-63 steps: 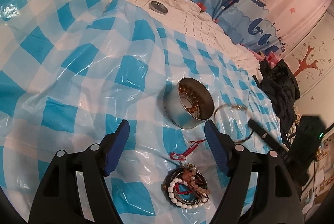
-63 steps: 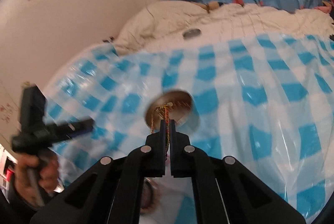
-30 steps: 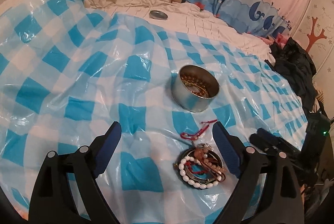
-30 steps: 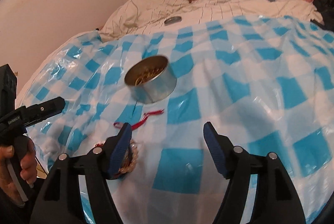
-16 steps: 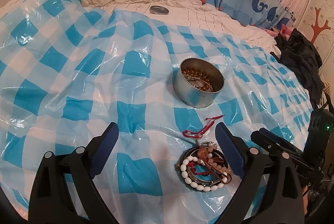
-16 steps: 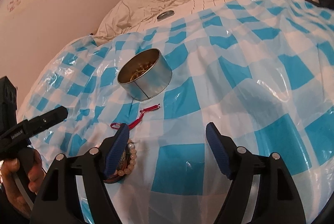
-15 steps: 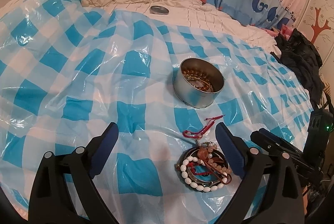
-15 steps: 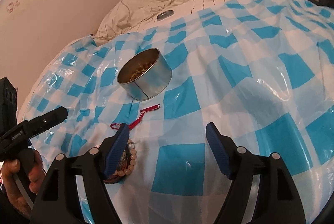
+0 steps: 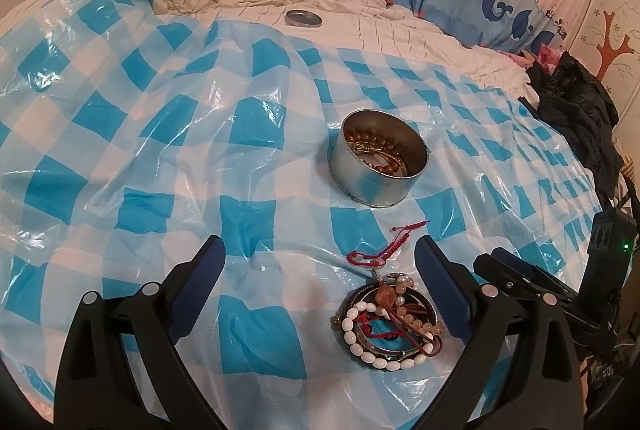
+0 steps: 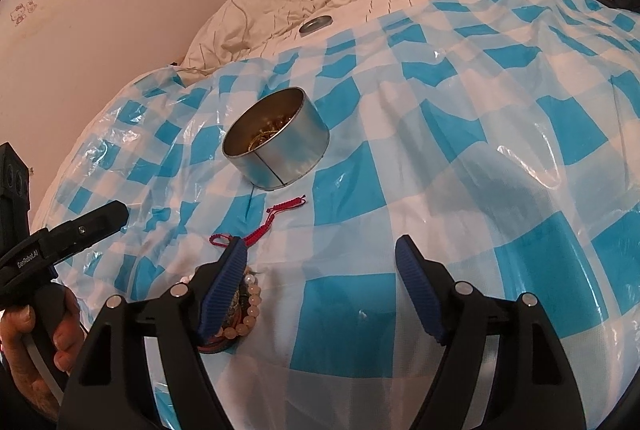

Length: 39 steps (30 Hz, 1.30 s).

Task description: Organize jewelry

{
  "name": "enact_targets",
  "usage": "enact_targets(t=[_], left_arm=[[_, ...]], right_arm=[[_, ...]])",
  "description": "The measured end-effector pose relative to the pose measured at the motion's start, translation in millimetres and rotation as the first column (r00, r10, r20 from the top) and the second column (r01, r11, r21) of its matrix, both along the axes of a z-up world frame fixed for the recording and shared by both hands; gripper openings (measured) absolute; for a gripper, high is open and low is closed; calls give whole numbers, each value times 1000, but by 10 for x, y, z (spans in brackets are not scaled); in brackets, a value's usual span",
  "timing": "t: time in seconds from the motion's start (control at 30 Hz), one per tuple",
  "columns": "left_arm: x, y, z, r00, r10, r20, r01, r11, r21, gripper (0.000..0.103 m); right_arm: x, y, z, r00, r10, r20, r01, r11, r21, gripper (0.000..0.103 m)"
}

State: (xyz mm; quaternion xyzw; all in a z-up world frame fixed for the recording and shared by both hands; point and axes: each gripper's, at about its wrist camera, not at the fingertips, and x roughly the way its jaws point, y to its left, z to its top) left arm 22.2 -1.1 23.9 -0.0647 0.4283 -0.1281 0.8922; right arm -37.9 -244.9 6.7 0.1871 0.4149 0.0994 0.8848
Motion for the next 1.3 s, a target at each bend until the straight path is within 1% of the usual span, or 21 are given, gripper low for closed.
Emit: enact_targets(t=[0.7, 0.8, 1.3], left_arm=[[-1, -47, -27, 1000, -6, -3, 6, 1000, 6, 93], [-7, -62, -39, 1000, -9, -4, 9, 1000, 8, 93], [3, -124, -40, 1000, -26, -14, 26, 1000, 18, 93]], right_arm=[[-1, 3, -14, 1000, -1, -4, 1, 1000, 3, 74], [-5, 3, -17, 1000, -1, -4, 1, 1000, 5, 76], [0, 5, -21, 1000, 1, -4, -1, 1000, 5, 76]])
